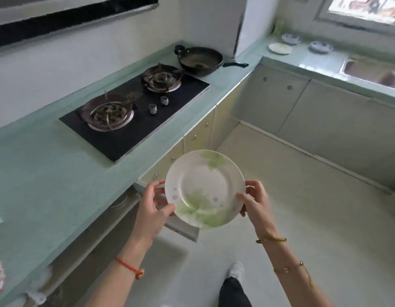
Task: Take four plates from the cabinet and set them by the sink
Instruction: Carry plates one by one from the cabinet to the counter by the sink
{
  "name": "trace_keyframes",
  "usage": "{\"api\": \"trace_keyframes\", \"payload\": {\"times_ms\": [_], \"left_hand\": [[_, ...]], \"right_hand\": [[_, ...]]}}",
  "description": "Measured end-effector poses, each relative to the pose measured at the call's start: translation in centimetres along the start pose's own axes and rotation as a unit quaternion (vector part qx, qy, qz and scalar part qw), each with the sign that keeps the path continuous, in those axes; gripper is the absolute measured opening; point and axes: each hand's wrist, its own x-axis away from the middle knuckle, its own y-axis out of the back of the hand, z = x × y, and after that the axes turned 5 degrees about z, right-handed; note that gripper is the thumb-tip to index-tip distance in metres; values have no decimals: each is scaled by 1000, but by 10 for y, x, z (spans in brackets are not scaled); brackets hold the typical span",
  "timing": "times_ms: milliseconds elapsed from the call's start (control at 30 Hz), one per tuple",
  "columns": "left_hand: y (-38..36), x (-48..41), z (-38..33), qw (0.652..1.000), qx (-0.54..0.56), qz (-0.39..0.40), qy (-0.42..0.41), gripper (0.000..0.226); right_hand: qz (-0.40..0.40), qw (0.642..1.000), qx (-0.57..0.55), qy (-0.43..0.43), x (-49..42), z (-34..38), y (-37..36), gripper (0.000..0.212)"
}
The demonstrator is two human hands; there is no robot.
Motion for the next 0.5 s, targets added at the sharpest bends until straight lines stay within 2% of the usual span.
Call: {"api": "trace_keyframes", "payload": {"times_ms": [200, 333, 500], "left_hand": [[-123, -52, -39, 996, 31, 86, -22, 59], [-207, -88, -62, 991, 64, 115, -30, 63], [-292, -138, -86, 986, 79, 140, -38, 66]], "right_hand": [[-105, 994, -2, 30, -27, 20, 120, 19], [-141, 989, 10, 42, -60, 36, 198, 24], [-174, 983, 23, 53, -113, 50, 276, 19]]}}
